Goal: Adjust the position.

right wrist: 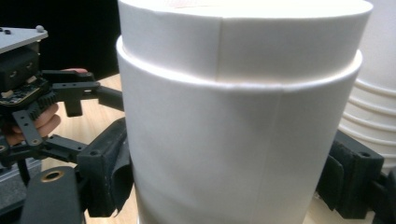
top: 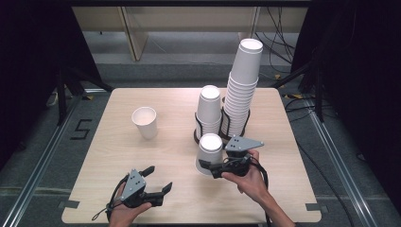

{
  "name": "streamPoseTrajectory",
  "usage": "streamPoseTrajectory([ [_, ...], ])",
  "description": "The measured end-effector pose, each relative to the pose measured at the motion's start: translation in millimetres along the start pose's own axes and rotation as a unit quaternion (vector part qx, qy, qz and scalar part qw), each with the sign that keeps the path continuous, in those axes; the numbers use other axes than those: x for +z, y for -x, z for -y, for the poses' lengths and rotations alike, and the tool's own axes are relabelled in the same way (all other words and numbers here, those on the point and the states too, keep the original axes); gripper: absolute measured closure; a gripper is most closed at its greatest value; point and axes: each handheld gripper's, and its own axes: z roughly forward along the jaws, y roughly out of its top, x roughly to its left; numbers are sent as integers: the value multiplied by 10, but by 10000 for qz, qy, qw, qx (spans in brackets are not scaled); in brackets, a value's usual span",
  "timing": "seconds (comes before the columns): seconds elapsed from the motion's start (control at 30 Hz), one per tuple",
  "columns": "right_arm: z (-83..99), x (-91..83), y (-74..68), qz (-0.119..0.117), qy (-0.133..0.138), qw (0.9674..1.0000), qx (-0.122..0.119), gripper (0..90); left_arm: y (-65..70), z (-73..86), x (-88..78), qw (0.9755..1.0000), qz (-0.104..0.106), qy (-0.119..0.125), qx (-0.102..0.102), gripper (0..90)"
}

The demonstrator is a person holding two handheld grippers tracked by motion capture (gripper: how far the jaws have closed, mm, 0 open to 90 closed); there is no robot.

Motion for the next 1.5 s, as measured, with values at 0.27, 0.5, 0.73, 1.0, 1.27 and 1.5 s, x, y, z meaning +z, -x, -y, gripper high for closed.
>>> streamPoseTrajectory([
  [0.27, -26, 45, -120, -196, -54, 9998, -37, 184, 33, -27, 18, 9979, 449, 367, -298, 146],
  [0.5, -20, 148, -231, -451, 1, 9990, -16, 184, 157, -58, 100, 9946, 859, 464, -345, 146],
  [0.73, -22, 231, -330, -621, -12, 9981, -44, 184, 248, -77, 194, 9920, 1057, 594, -364, 145],
  [1.0, -3, 316, -433, -789, -66, 9969, -41, 189, 266, -95, 235, 9917, 1088, 587, -364, 134],
  [1.27, 1, 367, -505, -834, -58, 9963, -214, 193, 294, -92, 283, 9917, 1104, 522, -397, 58],
  [1.5, -16, 406, -589, -990, -9, 9950, -155, 193, 320, -93, 312, 9919, 1099, 543, -338, 3],
])
